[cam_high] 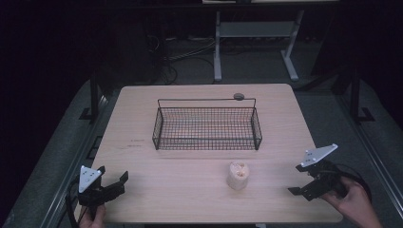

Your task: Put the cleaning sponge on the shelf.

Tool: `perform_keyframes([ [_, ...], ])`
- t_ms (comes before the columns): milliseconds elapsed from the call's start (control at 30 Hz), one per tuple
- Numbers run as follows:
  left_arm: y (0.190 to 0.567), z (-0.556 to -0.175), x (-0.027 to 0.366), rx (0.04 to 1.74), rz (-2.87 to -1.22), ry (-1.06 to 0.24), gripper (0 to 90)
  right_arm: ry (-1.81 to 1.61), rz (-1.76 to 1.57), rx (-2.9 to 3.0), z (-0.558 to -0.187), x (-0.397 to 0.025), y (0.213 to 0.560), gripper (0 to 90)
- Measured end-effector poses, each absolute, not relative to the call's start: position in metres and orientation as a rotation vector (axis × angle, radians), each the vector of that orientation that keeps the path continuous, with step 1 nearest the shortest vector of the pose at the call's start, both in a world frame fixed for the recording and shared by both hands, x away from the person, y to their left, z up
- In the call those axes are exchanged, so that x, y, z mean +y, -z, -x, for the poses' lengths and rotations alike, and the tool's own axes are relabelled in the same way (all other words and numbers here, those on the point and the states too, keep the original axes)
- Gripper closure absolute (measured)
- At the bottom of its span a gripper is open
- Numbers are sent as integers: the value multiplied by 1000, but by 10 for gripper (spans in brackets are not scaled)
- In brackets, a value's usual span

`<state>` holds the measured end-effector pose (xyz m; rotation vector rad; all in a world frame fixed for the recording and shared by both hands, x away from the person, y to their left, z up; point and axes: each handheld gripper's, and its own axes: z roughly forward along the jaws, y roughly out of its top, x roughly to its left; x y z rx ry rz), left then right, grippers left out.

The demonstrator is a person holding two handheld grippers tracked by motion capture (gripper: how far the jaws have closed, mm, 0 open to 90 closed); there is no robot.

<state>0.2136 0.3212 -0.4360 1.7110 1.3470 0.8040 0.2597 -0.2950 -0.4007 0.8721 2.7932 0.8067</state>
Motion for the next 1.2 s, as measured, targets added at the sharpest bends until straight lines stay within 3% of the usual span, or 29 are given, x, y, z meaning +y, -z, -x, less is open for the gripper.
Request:
perform_keyframes([
  [1200,434,-214,324,1353,-1683,-784,138,-744,-686,2898,-270,-241,389,150],
])
